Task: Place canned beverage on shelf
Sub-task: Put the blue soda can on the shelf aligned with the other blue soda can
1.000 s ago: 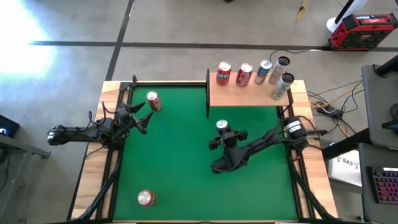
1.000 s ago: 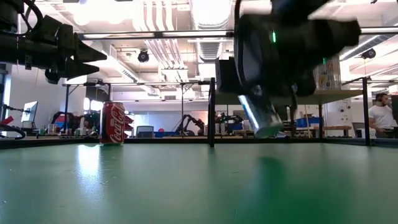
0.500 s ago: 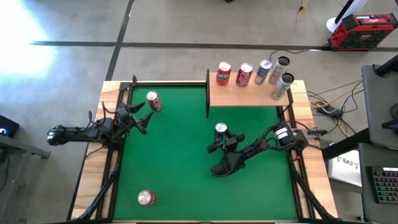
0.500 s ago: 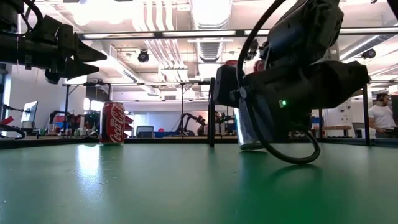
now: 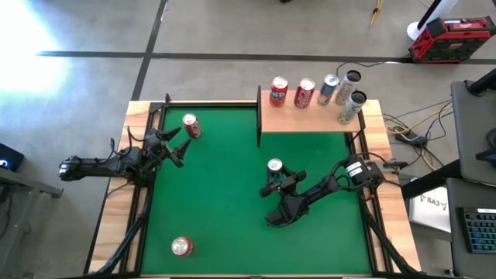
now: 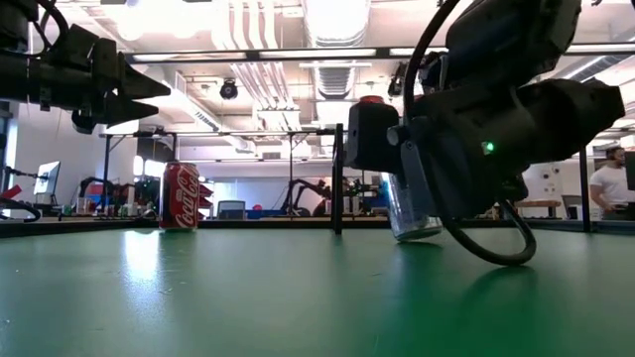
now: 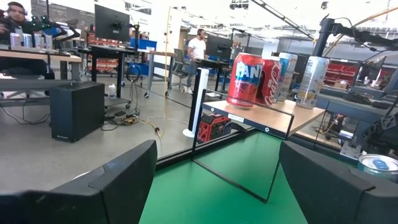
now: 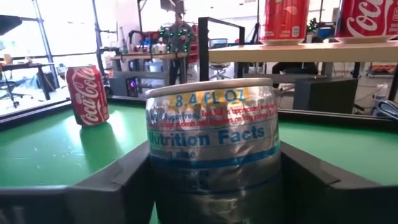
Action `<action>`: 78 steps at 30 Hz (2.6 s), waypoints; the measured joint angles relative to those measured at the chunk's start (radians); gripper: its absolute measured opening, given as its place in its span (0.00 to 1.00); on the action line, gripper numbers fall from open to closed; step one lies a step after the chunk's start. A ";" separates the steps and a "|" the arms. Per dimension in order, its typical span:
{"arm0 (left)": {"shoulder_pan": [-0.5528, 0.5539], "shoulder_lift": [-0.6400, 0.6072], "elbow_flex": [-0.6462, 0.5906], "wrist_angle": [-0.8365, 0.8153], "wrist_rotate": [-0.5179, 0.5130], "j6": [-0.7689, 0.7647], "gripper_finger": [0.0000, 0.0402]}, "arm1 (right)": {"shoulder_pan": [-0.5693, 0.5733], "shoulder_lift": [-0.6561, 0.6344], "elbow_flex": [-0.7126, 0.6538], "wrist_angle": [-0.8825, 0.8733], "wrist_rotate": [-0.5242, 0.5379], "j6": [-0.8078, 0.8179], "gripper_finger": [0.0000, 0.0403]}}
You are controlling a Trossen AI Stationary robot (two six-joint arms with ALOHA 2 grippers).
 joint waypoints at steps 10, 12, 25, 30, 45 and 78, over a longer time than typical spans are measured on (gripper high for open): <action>0.000 0.000 0.000 0.000 0.000 0.000 0.81 | 0.008 0.000 -0.001 0.000 -0.060 -0.002 0.86; 0.000 0.000 0.000 0.000 0.000 0.000 0.81 | 0.011 -0.001 -0.001 -0.001 -0.060 -0.001 0.87; 0.000 0.000 0.000 0.000 0.000 0.000 0.81 | 0.039 -0.229 0.010 -0.069 -0.414 -0.061 0.88; 0.000 0.000 0.000 0.000 0.000 0.000 0.81 | 0.029 -0.381 0.019 -0.067 -0.600 -0.150 0.88; 0.000 0.000 0.000 0.000 0.000 0.000 0.81 | -0.137 -0.498 0.079 -0.068 -1.107 -0.205 0.88; 0.000 0.000 0.000 0.000 0.000 0.000 0.81 | -0.190 -0.365 0.239 -0.206 -1.259 -0.529 0.58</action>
